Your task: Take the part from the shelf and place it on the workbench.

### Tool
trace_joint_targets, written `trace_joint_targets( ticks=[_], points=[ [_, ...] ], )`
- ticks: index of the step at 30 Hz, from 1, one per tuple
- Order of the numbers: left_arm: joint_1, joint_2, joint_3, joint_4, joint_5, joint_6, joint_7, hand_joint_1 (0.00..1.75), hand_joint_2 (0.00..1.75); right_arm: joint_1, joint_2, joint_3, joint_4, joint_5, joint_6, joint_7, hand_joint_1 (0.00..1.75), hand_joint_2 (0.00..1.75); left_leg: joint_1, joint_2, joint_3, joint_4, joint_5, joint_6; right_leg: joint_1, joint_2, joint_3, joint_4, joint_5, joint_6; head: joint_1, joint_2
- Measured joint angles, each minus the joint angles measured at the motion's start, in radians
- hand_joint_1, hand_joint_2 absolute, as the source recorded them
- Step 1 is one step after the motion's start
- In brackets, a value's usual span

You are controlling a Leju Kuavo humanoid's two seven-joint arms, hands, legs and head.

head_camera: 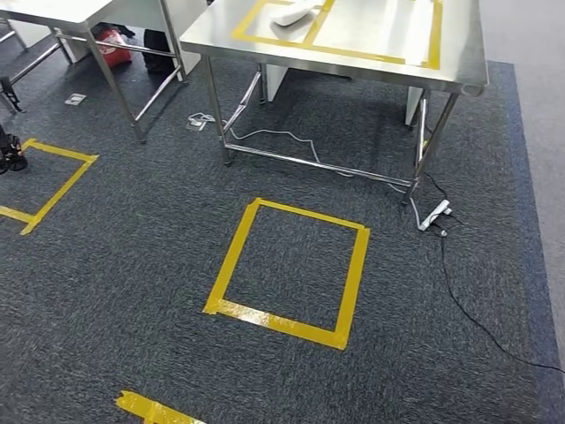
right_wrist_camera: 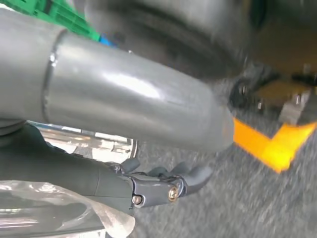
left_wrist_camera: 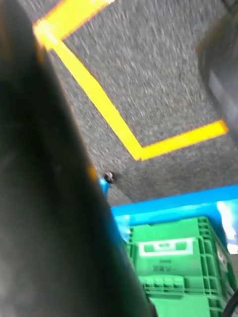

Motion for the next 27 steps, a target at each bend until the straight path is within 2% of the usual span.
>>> trace_joint_targets(
  ticks=[1,2,4,5,6,7,8,9,10,11,12,13,14,15,16,17,18,20,21,22,23,24,25,27],
  points=[
    [0.002,0.000,0.000,0.000,0.000,0.000,0.001,0.00,0.00,-0.002,0.000,0.000,0.000,0.000,-0.001,0.000,0.00,0.00,0.002,-0.010,0.000,-0.005,0.003,0.002,-0.001,0.011,-0.001,0.003,-0.006,0.006,0.001,0.000],
    [0.003,0.000,0.000,0.000,0.000,0.000,0.001,0.00,0.00,-0.004,0.000,0.000,0.000,0.000,-0.002,-0.001,0.00,0.00,0.006,-0.021,-0.001,-0.009,0.007,0.006,-0.004,0.038,-0.010,0.021,-0.021,0.011,0.003,0.000],
    [0.000,-0.001,0.000,0.001,-0.002,-0.001,0.001,0.00,0.00,-0.005,0.000,0.001,0.000,0.000,-0.003,-0.001,0.00,0.00,0.011,-0.043,-0.005,-0.014,0.014,0.013,-0.009,0.106,-0.057,0.119,-0.078,0.021,0.008,0.000],
    [-0.003,-0.002,0.000,0.001,-0.002,-0.002,0.001,0.00,0.00,-0.004,0.000,0.001,0.000,0.000,-0.004,-0.001,0.00,0.00,0.011,-0.056,-0.009,-0.014,0.016,0.015,-0.011,0.127,-0.092,0.190,-0.111,0.023,0.010,0.000],
    [-0.005,-0.003,0.000,0.001,-0.003,-0.002,0.001,0.00,0.00,-0.002,0.000,0.001,0.000,-0.001,-0.004,-0.001,0.00,0.00,0.011,-0.070,-0.011,-0.014,0.018,0.016,-0.012,0.133,-0.122,0.252,-0.131,0.024,0.011,0.000],
    [-0.005,-0.003,0.000,0.001,-0.003,-0.002,0.001,0.00,0.00,0.000,0.000,0.001,0.000,-0.001,-0.004,-0.001,0.00,0.00,0.011,-0.085,-0.013,-0.013,0.020,0.016,-0.012,0.136,-0.140,0.285,-0.133,0.025,0.011,0.000],
    [-0.004,-0.003,0.000,0.001,-0.003,-0.002,0.001,0.00,0.00,0.002,0.000,0.002,0.000,-0.001,-0.004,0.000,0.00,0.00,0.011,-0.100,-0.014,-0.013,0.022,0.014,-0.012,0.137,-0.139,0.277,-0.113,0.024,0.011,0.000],
    [-0.002,-0.003,0.000,0.001,-0.004,-0.002,0.000,0.00,0.00,0.003,0.000,0.002,0.000,-0.002,-0.004,0.000,0.00,0.00,0.011,-0.115,-0.014,-0.012,0.023,0.012,-0.013,0.142,-0.118,0.230,-0.078,0.023,0.011,0.000],
    [-0.001,-0.004,0.000,0.001,-0.004,-0.003,-0.001,0.00,0.00,0.003,0.000,0.002,0.000,-0.003,-0.005,0.000,0.00,0.00,0.012,-0.129,-0.014,-0.011,0.025,0.010,-0.014,0.158,-0.084,0.157,-0.038,0.021,0.011,0.000],
    [-0.002,-0.005,0.000,0.001,-0.005,-0.003,-0.003,0.00,0.00,0.003,0.000,0.002,0.000,-0.004,-0.006,0.000,0.00,0.00,0.010,-0.142,-0.015,-0.008,0.026,0.006,-0.016,0.183,-0.051,0.086,-0.010,0.018,0.012,0.000],
    [-0.003,-0.006,0.000,0.001,-0.007,-0.002,-0.005,0.00,0.00,0.003,0.000,0.002,0.000,-0.005,-0.007,0.000,0.00,0.00,0.010,-0.155,-0.019,-0.006,0.028,0.001,-0.017,0.205,-0.028,0.035,0.005,0.016,0.012,0.000],
    [-0.004,-0.007,0.000,0.001,-0.009,-0.002,-0.006,0.00,0.00,0.003,0.000,0.002,0.000,-0.007,-0.008,0.000,0.00,0.00,0.011,-0.166,-0.023,-0.005,0.030,-0.005,-0.017,0.221,-0.016,0.007,0.008,0.013,0.013,0.000],
    [-0.004,-0.009,0.000,0.001,-0.011,-0.002,-0.007,0.00,0.00,0.003,0.000,0.002,0.000,-0.008,-0.010,0.000,0.00,0.00,0.012,-0.176,-0.027,-0.004,0.033,-0.011,-0.016,0.222,-0.014,0.001,0.004,0.009,0.013,0.000],
    [-0.003,-0.010,0.000,0.001,-0.013,-0.003,-0.006,0.00,0.00,0.002,0.000,0.002,0.000,-0.009,-0.011,0.000,0.00,0.00,0.014,-0.188,-0.031,-0.005,0.036,-0.018,-0.016,0.212,-0.011,-0.001,0.006,0.004,0.013,0.000],
    [-0.001,-0.010,0.000,0.001,-0.014,-0.003,-0.005,0.00,0.00,0.002,0.000,0.002,0.000,-0.010,-0.013,0.001,0.00,0.00,0.015,-0.189,-0.035,-0.002,0.036,-0.023,-0.016,0.198,-0.007,-0.005,0.009,-0.003,0.013,0.000],
    [0.000,-0.011,0.000,0.001,-0.015,-0.004,-0.003,0.00,0.00,0.002,0.000,0.002,0.000,-0.013,-0.015,0.001,0.00,0.00,0.014,-0.176,-0.043,0.013,0.025,-0.028,-0.018,0.185,-0.002,-0.009,0.014,-0.010,0.010,0.000],
    [0.000,-0.011,0.000,0.001,-0.015,-0.005,-0.001,0.00,0.00,0.002,0.000,0.002,0.000,-0.017,-0.016,0.000,0.00,0.00,0.014,-0.153,-0.060,0.048,0.002,-0.033,-0.020,0.169,0.002,-0.014,0.018,-0.016,0.006,0.000],
    [-0.003,-0.011,0.000,0.001,-0.016,-0.009,0.001,0.00,0.00,0.006,0.000,0.002,0.001,-0.026,-0.019,0.000,0.00,0.00,0.016,-0.102,-0.117,0.175,-0.068,-0.043,-0.019,0.138,0.001,-0.016,0.020,-0.021,-0.004,0.000],
    [-0.004,-0.010,0.000,0.001,-0.016,-0.010,0.001,0.00,0.00,0.007,0.000,0.002,0.001,-0.029,-0.020,0.000,0.00,0.00,0.019,-0.091,-0.147,0.241,-0.097,-0.048,-0.019,0.122,0.001,-0.016,0.019,-0.022,-0.007,0.000],
    [-0.003,-0.010,0.000,0.001,-0.016,-0.011,0.001,0.00,0.00,0.008,0.000,0.002,0.001,-0.031,-0.020,0.000,0.00,0.00,0.021,-0.087,-0.164,0.280,-0.107,-0.051,-0.018,0.106,0.001,-0.015,0.018,-0.021,-0.008,0.000],
    [-0.002,-0.010,0.000,0.001,-0.016,-0.011,0.001,0.00,0.00,0.007,0.000,0.002,0.001,-0.032,-0.021,0.000,0.00,0.00,0.024,-0.084,-0.162,0.282,-0.097,-0.053,-0.018,0.091,0.001,-0.015,0.016,-0.020,-0.009,0.000],
    [-0.001,-0.010,0.000,0.001,-0.016,-0.011,0.001,0.00,0.00,0.006,0.000,0.001,0.002,-0.033,-0.021,0.000,0.00,0.00,0.025,-0.078,-0.140,0.241,-0.069,-0.054,-0.018,0.078,0.003,-0.015,0.014,-0.018,-0.010,0.000],
    [-0.001,-0.010,0.000,0.001,-0.016,-0.012,0.001,0.00,0.00,0.005,0.000,0.001,0.002,-0.033,-0.021,-0.001,0.00,0.00,0.026,-0.065,-0.102,0.171,-0.032,-0.054,-0.018,0.065,0.007,-0.015,0.011,-0.014,-0.012,0.000],
    [-0.003,-0.010,0.000,0.001,-0.016,-0.011,0.001,0.00,0.00,0.003,-0.001,0.001,0.002,-0.034,-0.021,-0.001,0.00,0.00,0.021,-0.020,-0.035,0.043,0.011,-0.044,-0.013,0.045,0.010,-0.014,0.003,-0.005,-0.015,0.000]
  ],
)
